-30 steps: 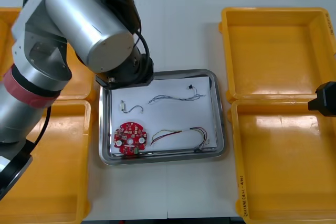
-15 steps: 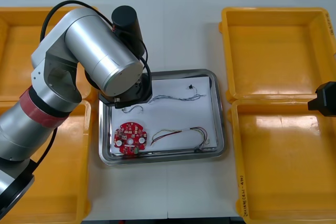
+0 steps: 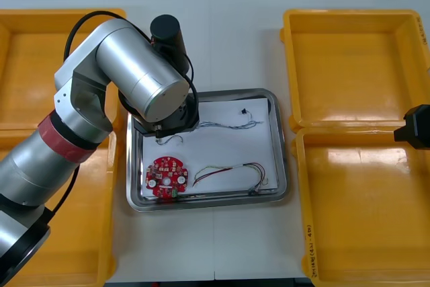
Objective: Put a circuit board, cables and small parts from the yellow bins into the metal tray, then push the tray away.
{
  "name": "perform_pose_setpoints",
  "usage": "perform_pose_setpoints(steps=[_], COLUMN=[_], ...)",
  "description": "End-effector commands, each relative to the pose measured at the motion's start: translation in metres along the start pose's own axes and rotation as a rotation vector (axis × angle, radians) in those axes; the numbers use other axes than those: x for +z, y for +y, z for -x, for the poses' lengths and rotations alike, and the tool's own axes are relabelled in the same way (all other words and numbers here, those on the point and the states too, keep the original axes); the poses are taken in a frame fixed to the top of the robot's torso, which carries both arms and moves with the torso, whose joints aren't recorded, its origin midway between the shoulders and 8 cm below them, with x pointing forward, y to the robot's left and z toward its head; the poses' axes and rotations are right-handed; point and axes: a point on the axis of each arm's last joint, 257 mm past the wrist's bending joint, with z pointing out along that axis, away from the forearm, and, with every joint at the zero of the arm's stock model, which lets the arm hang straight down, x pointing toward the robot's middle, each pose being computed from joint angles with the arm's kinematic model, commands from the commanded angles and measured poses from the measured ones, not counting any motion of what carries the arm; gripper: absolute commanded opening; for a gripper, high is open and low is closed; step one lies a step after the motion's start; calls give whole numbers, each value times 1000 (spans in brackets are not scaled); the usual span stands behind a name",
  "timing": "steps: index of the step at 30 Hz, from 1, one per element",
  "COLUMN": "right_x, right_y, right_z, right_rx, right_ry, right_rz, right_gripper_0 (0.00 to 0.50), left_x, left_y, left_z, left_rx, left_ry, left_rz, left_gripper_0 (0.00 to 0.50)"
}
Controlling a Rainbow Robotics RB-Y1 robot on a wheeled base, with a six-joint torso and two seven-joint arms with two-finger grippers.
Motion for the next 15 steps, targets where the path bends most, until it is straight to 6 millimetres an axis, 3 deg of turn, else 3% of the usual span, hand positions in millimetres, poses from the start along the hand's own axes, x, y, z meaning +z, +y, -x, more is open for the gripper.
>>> perform_pose_setpoints(steps=[1,15], right_x=[-15,-15], right_y=[-12,-12], right_z=[11,11], right_rx=[-11,-11], right_ry=[-44,-44], right_rz=[-47,-47], right_gripper_0=[500,500], left_x=[11,25], left_y=[-14,-13], left_z=[-5,-4], left_rx=[18,31], left_ry=[3,0], left_rz=[-26,-9], left_gripper_0=[0,6])
